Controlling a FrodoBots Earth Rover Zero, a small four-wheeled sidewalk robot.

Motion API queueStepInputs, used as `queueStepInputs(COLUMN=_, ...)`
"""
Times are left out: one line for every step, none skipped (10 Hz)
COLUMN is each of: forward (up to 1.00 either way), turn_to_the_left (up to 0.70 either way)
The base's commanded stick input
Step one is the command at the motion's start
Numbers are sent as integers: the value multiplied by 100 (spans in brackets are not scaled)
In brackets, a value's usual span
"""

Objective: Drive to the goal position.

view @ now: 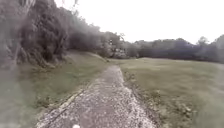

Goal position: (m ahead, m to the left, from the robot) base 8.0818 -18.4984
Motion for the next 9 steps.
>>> queueStepInputs(forward=85, turn_to_the_left=1)
queueStepInputs(forward=85, turn_to_the_left=1)
queueStepInputs(forward=85, turn_to_the_left=1)
queueStepInputs(forward=85, turn_to_the_left=1)
queueStepInputs(forward=85, turn_to_the_left=1)
queueStepInputs(forward=85, turn_to_the_left=1)
queueStepInputs(forward=85, turn_to_the_left=1)
queueStepInputs(forward=85, turn_to_the_left=1)
queueStepInputs(forward=85, turn_to_the_left=1)
